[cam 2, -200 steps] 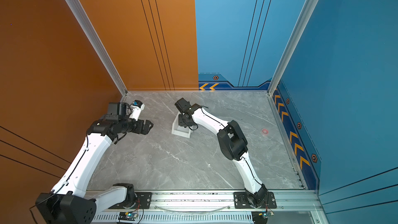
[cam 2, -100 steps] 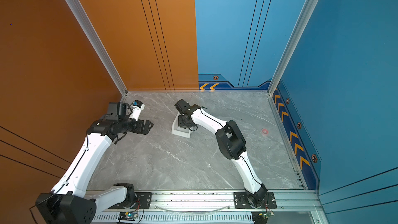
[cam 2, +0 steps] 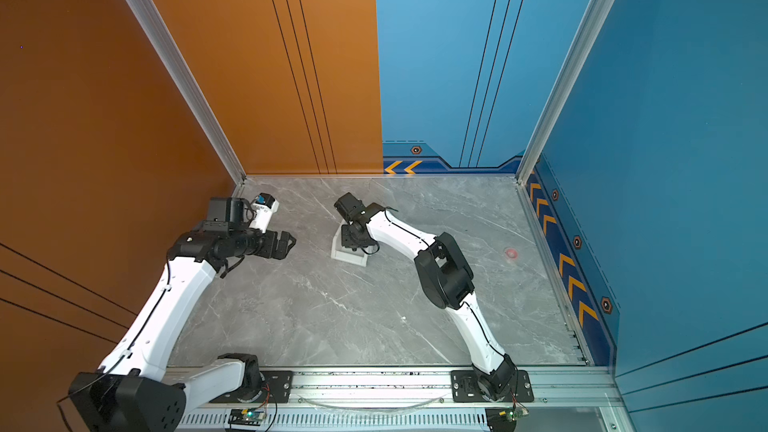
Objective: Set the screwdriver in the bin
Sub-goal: 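Carry the screwdriver with the right gripper over the white bin, then lower the screwdriver into the bin and open the right gripper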
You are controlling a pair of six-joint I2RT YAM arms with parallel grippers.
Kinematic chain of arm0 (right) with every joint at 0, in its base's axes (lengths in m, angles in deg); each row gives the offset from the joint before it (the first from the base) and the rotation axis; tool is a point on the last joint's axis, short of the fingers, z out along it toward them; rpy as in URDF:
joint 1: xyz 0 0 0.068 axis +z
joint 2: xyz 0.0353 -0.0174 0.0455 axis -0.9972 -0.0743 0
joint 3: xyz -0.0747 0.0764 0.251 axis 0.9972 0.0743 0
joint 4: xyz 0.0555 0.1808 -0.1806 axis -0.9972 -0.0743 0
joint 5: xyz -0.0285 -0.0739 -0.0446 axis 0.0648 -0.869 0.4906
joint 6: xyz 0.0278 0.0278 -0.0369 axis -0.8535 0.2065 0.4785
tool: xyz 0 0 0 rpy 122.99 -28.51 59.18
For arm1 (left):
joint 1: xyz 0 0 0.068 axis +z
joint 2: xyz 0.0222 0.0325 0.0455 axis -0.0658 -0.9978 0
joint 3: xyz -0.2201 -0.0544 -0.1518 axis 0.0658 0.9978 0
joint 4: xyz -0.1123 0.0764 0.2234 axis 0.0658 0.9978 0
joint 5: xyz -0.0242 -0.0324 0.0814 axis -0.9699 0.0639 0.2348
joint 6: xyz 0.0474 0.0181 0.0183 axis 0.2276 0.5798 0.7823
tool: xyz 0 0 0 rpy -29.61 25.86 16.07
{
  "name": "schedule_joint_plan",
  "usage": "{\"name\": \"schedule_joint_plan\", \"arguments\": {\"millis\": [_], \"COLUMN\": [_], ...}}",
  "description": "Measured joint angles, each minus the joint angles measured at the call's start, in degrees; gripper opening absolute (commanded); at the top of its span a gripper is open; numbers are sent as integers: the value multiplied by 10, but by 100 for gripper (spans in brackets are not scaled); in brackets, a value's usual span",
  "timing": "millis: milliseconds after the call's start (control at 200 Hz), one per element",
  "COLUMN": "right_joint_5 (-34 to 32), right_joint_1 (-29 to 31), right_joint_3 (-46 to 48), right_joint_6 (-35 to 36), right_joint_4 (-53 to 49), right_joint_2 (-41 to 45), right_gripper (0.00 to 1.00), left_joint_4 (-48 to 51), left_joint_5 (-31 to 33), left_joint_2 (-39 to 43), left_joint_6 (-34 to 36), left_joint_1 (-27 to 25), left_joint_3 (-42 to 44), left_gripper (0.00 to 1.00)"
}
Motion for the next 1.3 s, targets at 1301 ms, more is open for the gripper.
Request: {"name": "schedule_joint_plan", "arguments": {"millis": [1301], "right_joint_5": [25], "right_joint_1": [-6], "right_joint_3": [-44], "right_joint_6": [3], "right_joint_4": [-20], "right_joint_2": [-57], "right_gripper": [38], "left_joint_4": [0], "left_joint_5": [0], "left_joint_2": [0], "left_joint_6": [0], "left_joint_1": [0], "left_joint_3": [-1], "left_gripper": [98]}}
